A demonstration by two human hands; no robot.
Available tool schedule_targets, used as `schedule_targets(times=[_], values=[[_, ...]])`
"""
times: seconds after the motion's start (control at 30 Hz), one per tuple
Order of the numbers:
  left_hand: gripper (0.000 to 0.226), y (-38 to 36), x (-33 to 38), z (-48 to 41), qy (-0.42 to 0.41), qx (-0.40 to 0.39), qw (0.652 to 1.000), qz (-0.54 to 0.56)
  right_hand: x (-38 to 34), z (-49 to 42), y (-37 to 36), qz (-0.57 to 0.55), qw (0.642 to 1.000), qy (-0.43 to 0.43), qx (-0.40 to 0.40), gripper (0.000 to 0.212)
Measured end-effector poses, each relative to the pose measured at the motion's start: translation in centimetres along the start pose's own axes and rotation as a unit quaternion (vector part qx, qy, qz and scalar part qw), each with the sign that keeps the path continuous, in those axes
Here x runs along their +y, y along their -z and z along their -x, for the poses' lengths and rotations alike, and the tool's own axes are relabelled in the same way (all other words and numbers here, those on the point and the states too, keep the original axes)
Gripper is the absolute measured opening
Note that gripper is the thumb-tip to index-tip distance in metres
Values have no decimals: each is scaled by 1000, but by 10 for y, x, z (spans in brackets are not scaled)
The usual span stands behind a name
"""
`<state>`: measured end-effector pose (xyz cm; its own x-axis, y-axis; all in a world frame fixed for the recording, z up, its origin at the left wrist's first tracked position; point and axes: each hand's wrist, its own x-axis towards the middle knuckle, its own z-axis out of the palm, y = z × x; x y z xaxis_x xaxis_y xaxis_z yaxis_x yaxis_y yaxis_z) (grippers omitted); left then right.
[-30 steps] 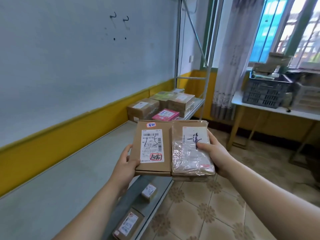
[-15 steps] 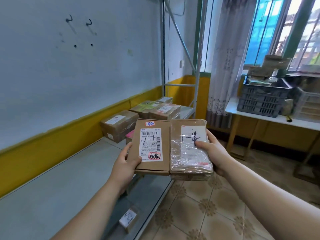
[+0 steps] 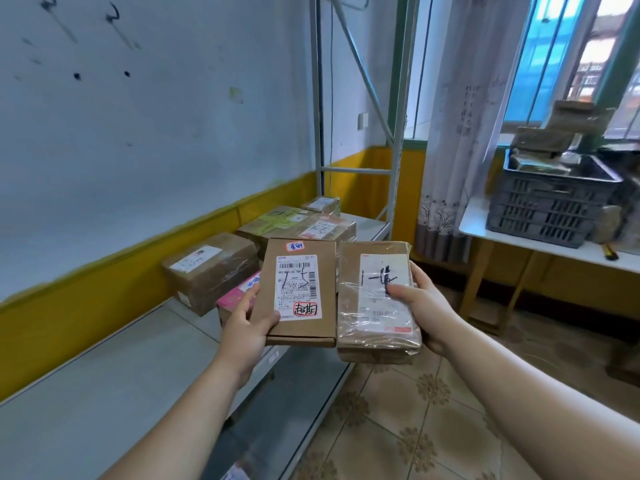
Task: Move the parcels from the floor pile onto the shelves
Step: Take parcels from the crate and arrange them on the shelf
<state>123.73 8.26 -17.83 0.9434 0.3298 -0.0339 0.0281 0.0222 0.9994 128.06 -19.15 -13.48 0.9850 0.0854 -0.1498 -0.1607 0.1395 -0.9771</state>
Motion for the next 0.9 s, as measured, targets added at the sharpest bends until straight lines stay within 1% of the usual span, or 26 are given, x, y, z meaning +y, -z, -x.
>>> schedule_targets(times=[0.1,0.23,0.33,0.43,0.57,0.73,0.8,0.9], values=[[58,-9,0,-32,2,15,1000,15,-6,-35,-2,-4,1000,-4,-6,77],[58,-2,1,-50,-2,50,999,20,-9,-75,-19,3,999,-10,-38,72],[59,23,1,-58,3,105,994,18,-6,-104,-49,13,996,-20,-85,71],[60,51,0,-52,3,188,982,28,1,-129,-89,24,987,-38,-153,70],[63,89,-5,-16,14,299,954,22,19,-146,-149,53,964,-64,-252,78],[62,129,-13,43,38,433,899,48,50,-133,-215,64,913,-114,-386,78],[63,138,-16,68,40,473,878,52,65,-120,-234,70,894,-133,-422,76],[61,150,-21,100,50,510,857,48,88,-98,-259,96,872,-143,-457,78]])
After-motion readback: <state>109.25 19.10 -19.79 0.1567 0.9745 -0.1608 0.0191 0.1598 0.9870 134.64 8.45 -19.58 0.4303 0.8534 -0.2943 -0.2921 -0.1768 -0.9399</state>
